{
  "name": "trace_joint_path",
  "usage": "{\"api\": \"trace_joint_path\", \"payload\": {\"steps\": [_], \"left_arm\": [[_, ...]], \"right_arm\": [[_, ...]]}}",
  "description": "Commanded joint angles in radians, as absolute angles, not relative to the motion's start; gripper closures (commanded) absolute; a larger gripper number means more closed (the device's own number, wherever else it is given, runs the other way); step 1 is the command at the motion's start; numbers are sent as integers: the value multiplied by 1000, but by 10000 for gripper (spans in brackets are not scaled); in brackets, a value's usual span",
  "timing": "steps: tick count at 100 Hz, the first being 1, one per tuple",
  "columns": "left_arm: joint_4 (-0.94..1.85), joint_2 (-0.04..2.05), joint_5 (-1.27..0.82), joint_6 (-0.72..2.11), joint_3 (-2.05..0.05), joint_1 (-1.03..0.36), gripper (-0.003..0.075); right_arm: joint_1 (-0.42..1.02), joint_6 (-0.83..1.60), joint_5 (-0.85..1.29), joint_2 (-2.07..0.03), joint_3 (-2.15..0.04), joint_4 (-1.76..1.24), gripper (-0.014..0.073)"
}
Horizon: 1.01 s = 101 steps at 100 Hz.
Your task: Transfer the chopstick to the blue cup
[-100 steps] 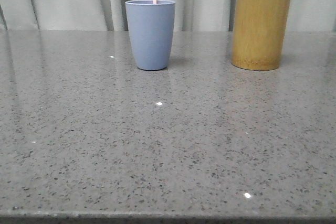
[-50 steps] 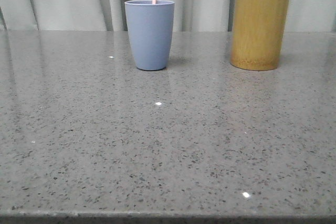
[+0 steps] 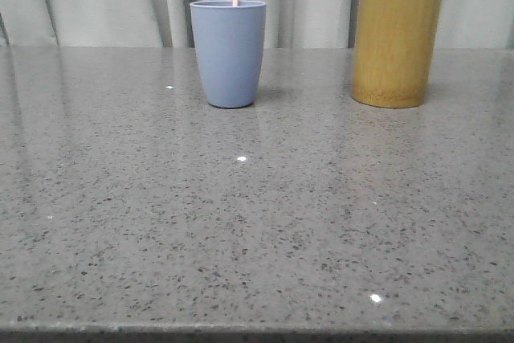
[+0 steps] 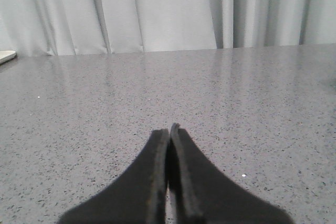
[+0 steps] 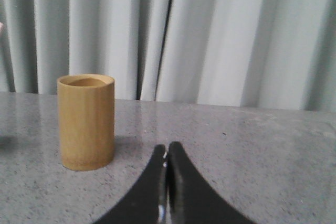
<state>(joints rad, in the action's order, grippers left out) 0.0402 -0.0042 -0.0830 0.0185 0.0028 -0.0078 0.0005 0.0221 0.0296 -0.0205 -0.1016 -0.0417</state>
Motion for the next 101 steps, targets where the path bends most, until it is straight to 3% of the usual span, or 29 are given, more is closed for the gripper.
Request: {"api": "trace_joint_path", "payload": {"steps": [1, 21, 101], "left_arm": [[48, -38, 0, 13, 11, -5, 739], [48, -38, 0, 13, 11, -5, 739], [48, -38, 0, 13, 11, -5, 739]], "right_arm": [[-36, 19, -60, 1, -77, -28, 662], [-53, 18, -93, 31, 32, -28, 662], [-53, 18, -59, 31, 28, -25, 662]]}}
